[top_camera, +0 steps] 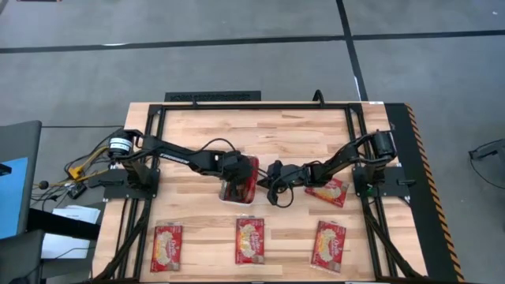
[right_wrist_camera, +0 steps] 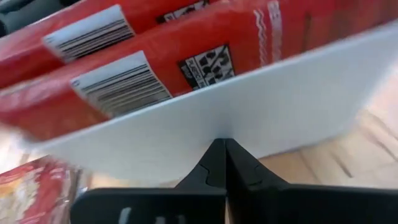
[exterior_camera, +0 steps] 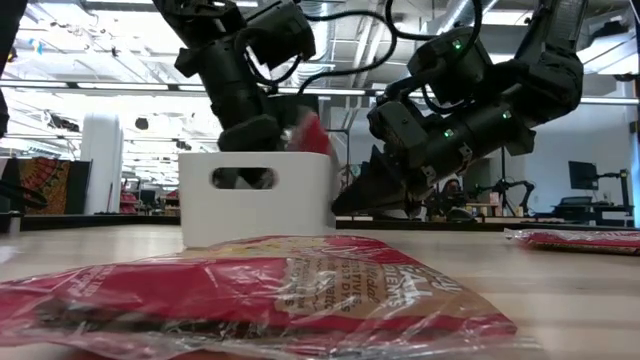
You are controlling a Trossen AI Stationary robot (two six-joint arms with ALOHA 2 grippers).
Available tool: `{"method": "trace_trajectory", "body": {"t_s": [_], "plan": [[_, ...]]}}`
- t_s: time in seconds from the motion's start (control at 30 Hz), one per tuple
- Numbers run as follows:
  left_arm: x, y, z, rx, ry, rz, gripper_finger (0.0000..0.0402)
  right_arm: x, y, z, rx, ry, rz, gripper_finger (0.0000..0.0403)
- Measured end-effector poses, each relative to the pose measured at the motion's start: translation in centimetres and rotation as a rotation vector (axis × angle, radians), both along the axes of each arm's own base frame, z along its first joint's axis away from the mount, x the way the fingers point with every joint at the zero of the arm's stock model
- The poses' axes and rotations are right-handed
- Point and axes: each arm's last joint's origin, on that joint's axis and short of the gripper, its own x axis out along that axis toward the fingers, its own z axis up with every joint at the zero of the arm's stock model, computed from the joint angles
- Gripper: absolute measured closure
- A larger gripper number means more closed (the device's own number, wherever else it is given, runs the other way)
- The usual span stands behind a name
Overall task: Sort popcorn bags into baskets
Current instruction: Put the red popcorn bag into the white bin
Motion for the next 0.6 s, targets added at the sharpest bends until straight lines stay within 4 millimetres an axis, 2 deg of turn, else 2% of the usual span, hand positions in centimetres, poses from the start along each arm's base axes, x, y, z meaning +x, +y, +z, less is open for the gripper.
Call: {"method": "trace_trajectory", "body": {"t_s": [0.17, 0.4, 0.6], "plan": [[0.26, 0.08, 0.48, 0.042, -0.045, -0.015, 0.0402, 0.01, 0.01, -0.02, -0.001, 0.004, 0.001, 0.0383], [0.21, -0.27, 0.63, 0.022, -0.050, -0.024, 0.0402, 0.03, -0.14, 0.01, -0.009, 0.004, 0.001, 0.0395], [0.21, -0.43, 0.79, 0.011, -0.056, -0.024, 0.0402, -0.01, -0.21, 0.40, -0.050, -0.005, 0.015, 0.0390]]}}
